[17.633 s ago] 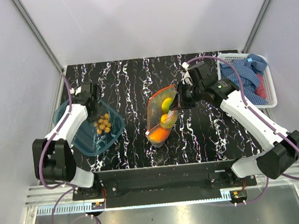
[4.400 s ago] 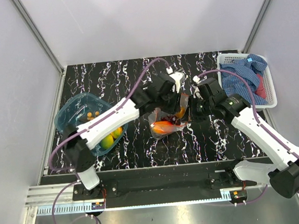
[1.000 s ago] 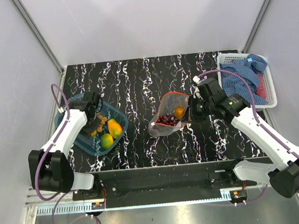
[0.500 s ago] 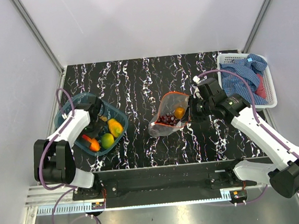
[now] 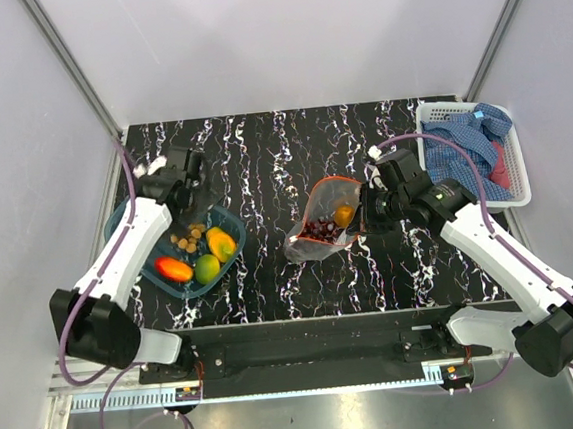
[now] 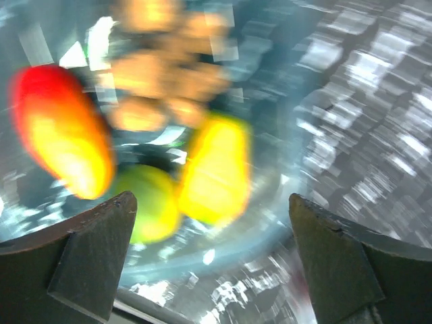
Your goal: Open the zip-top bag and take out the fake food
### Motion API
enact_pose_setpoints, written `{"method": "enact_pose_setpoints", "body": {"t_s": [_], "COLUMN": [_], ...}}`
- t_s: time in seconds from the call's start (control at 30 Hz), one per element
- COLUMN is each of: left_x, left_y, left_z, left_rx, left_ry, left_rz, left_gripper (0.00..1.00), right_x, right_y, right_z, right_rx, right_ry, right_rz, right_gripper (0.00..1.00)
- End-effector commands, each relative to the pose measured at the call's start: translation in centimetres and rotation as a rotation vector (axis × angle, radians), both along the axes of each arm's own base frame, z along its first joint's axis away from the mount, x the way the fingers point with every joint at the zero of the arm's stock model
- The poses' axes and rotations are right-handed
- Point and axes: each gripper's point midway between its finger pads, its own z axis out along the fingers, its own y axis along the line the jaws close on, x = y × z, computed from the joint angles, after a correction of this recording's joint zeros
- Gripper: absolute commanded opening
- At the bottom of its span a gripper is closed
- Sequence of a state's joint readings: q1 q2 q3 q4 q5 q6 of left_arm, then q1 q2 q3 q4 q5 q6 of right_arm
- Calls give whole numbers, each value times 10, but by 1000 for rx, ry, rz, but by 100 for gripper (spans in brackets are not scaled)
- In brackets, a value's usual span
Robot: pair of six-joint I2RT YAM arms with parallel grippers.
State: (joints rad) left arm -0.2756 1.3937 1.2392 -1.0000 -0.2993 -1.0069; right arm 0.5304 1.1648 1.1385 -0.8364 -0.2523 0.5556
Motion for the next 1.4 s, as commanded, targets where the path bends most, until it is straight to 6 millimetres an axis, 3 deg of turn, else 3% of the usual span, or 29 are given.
{"method": "enact_pose_setpoints", "body": {"t_s": [0.0,0.07,0.13,0.17,0.27,0.33,0.47,0.63,0.73,0.77,0.93,1.2,1.37], "left_x": [27,34,24,18,-14,-25,-47,-41,-45,-45,-40,-33,-37], "left_y": [-82,-123,-173,-185,-236,-252,-280,-274,-286,-290,-302,-309,-309], "left_z": [85,121,163,179,208,219,209,181,159,160,107,53,23], "left_rx": [-136,-181,-240,-255,-330,-318,-292,-175,-131,-124,-64,-17,-25], "left_ry": [-298,-457,-642,-711,-838,-878,-847,-737,-654,-648,-462,-304,-196], "left_rz": [-338,-521,-736,-792,-1027,-1134,-1266,-1218,-1286,-1299,-1351,-1356,-1340], "left_gripper": [93,87,82,80,75,71,61,50,47,46,36,29,30], "right_x": [5,5,6,5,6,8,8,3,-2,-4,-6,-15,-15], "right_y": [4,4,5,7,14,20,36,48,48,49,41,26,30], "right_z": [10,10,12,14,24,29,49,75,69,66,58,43,41], "right_rx": [13,13,16,24,47,68,139,236,247,248,221,162,157], "right_ry": [-28,-28,-34,-34,-46,-45,-45,-83,-62,-49,-46,-22,-13], "right_rz": [13,13,16,26,69,93,151,204,209,210,172,141,185], "right_gripper": [0,0,0,0,0,0,0,0,0,0,0,0,0]}}
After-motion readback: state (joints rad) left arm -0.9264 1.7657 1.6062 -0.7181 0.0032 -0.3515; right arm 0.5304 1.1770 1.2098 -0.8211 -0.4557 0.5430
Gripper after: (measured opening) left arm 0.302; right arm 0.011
